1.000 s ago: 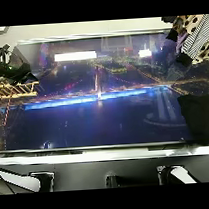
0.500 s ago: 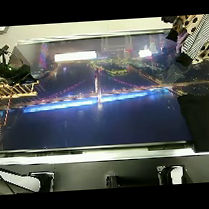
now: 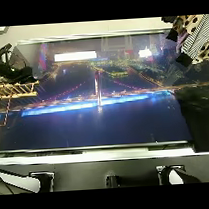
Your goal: Fold the clothes and pants, and hang the long-sleeved shirts on hangers.
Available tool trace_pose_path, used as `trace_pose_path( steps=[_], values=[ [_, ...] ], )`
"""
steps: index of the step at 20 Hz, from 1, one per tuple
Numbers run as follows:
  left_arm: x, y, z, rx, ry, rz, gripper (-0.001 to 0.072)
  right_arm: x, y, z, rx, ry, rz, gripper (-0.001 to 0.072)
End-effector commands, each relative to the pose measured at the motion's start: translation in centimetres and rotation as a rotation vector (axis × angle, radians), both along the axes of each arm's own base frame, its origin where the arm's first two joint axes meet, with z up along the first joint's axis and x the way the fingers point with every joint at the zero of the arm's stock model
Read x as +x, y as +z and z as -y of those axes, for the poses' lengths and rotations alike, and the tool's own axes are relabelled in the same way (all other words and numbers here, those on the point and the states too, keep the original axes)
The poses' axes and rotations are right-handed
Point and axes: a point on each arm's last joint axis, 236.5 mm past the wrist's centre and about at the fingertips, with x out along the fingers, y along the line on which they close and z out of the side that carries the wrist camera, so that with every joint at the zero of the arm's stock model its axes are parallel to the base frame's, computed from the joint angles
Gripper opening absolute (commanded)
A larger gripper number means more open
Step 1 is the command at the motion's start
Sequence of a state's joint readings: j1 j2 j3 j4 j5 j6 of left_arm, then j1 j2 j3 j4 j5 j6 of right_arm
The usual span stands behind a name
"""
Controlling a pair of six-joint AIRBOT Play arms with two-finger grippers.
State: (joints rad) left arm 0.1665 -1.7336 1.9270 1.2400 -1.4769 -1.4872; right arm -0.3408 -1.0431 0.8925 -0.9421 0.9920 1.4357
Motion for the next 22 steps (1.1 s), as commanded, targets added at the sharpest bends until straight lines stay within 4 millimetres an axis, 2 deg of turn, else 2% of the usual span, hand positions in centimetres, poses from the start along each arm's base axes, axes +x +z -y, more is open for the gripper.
trace_pose_path(
  steps=[1,3,5,9,13,22],
  values=[
    [-1.6,-1.9,0.7,0.078,-0.059,-0.006,0.0013,-0.4,-4.7,-12.2,-0.095,0.398,-0.11,0.0283],
    [-3.4,-3.4,1.6,0.109,-0.091,-0.03,0.0012,-0.7,-6.0,-13.8,-0.217,0.529,-0.152,0.0124],
    [-4.9,-4.9,2.0,0.157,-0.116,-0.057,0.0013,0.5,-5.1,-14.3,-0.285,0.568,-0.11,0.0048],
    [-6.0,-6.1,3.3,0.164,-0.149,-0.092,0.0015,1.5,-3.6,-12.9,-0.381,0.592,-0.088,0.0032],
    [-6.2,-6.4,3.2,0.162,-0.152,-0.105,0.0017,0.7,-3.7,-12.4,-0.436,0.679,-0.093,0.0034],
    [-6.2,-6.4,3.2,0.162,-0.153,-0.105,0.0017,0.8,-3.7,-12.1,-0.453,0.686,-0.09,0.0034]
  ],
)
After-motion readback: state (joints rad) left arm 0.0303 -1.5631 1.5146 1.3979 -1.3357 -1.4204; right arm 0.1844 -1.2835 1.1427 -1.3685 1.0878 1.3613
